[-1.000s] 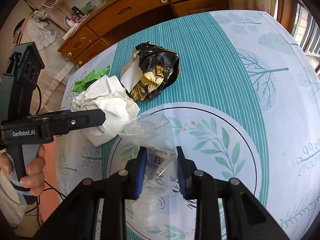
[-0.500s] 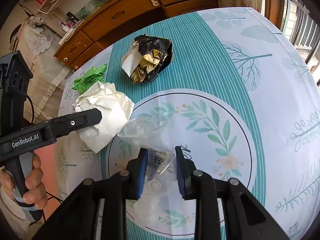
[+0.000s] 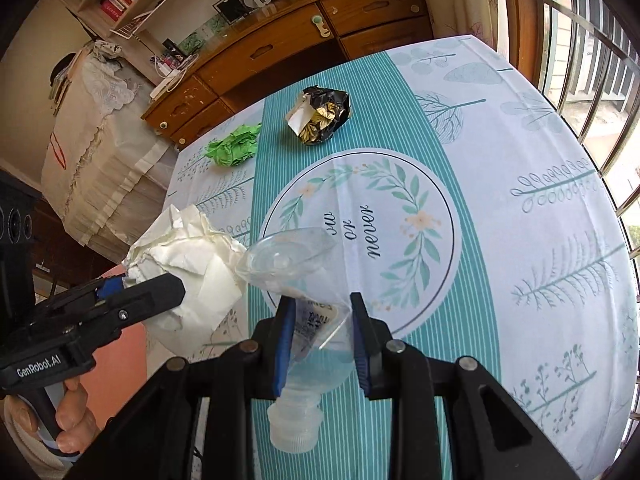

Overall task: Collect trash
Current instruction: 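Carry the tissue and bottle over the bin, then open both tools to drop the tissue and bottle into the bin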

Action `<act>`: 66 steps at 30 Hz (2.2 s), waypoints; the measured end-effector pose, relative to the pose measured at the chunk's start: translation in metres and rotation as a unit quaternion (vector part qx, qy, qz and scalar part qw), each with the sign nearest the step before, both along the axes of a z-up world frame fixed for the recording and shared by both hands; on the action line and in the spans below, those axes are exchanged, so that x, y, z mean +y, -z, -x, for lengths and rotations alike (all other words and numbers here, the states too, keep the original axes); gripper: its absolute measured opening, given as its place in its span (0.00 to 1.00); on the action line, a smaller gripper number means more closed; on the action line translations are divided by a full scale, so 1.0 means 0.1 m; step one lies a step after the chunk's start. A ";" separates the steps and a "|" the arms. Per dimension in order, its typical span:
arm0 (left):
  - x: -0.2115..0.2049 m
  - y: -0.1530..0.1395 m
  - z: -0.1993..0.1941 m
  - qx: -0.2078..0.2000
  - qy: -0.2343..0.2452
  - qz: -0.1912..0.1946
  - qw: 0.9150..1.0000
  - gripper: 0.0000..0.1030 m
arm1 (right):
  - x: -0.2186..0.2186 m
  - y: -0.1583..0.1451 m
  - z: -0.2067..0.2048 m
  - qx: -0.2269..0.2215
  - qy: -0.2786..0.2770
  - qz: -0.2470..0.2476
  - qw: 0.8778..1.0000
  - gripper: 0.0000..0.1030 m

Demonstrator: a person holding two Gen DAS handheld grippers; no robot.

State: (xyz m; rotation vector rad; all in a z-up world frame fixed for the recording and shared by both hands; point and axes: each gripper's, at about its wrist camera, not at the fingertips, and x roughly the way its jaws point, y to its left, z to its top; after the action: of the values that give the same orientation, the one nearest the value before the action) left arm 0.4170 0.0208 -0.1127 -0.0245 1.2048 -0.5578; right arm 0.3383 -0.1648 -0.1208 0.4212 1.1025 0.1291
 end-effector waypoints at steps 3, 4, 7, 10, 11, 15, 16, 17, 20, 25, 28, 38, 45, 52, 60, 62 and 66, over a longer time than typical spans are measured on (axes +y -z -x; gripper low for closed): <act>0.00 -0.22 0.40 -0.012 -0.009 0.000 1.000 0.48 | -0.07 -0.19 0.29 -0.015 -0.010 0.002 1.000 0.26; -0.02 -0.28 0.52 -0.016 -0.011 0.000 1.000 0.48 | -0.11 -0.25 0.41 -0.021 -0.013 0.001 1.000 0.26; -0.08 -0.50 0.97 -0.035 -0.019 -0.002 0.999 0.48 | -0.23 -0.46 0.77 -0.044 -0.022 0.000 0.999 0.26; -0.18 -0.68 1.42 -0.058 -0.030 -0.007 0.998 0.48 | -0.38 -0.61 1.16 -0.062 -0.031 -0.002 0.998 0.26; -0.21 -0.74 1.57 -0.064 -0.034 -0.008 0.997 0.48 | -0.43 -0.64 1.29 -0.068 -0.033 -0.004 0.997 0.26; -0.32 -0.96 2.18 -0.093 -0.053 -0.003 0.994 0.48 | -0.60 -0.74 1.81 -0.084 -0.047 -0.002 0.995 0.26; -0.36 -1.00 2.34 -0.099 -0.058 -0.003 0.993 0.48 | -0.63 -0.75 1.94 -0.085 -0.052 0.000 0.995 0.26; -0.39 -1.04 2.49 -0.106 -0.062 -0.003 0.992 0.48 | -0.66 -0.76 2.08 -0.086 -0.057 0.002 0.995 0.26; -0.47 -1.10 2.93 -0.119 -0.073 -0.008 0.990 0.48 | -0.72 -0.79 2.46 -0.091 -0.074 0.004 0.993 0.26; -0.53 -1.07 3.54 -0.111 -0.082 -0.026 0.990 0.48 | -0.77 -0.76 2.98 -0.081 -0.097 -0.003 0.992 0.26; -0.51 -1.03 3.83 -0.098 -0.080 -0.046 0.991 0.48 | -0.78 -0.66 3.20 -0.064 -0.099 -0.014 0.993 0.26; -0.34 -0.43 4.32 -0.030 -0.053 -0.084 0.995 0.48 | -0.58 -0.04 3.74 -0.011 -0.084 -0.006 0.996 0.26; -0.31 0.52 4.55 0.003 -0.024 -0.111 0.994 0.48 | -0.32 0.97 4.03 0.058 -0.060 0.030 0.996 0.26; -0.28 1.75 4.66 0.060 -0.026 -0.127 0.990 0.49 | -0.21 2.20 4.14 0.152 -0.032 0.030 0.987 0.26; -0.42 2.96 4.45 0.092 -0.041 -0.142 0.985 0.50 | -0.25 3.19 3.92 0.185 -0.023 0.039 0.982 0.26; -0.47 3.21 4.39 0.093 -0.041 -0.149 0.984 0.50 | -0.28 3.37 3.80 0.187 -0.022 0.038 0.981 0.26; -0.57 3.61 4.23 0.095 -0.046 -0.158 0.982 0.52 | -0.26 3.62 3.61 0.182 -0.019 0.041 0.982 0.27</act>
State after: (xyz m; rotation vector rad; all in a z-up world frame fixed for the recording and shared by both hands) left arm -0.0062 -0.0364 -0.4732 0.1394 1.4610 -0.2825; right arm -0.0230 -0.1912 -0.4825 0.3570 1.4706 0.0404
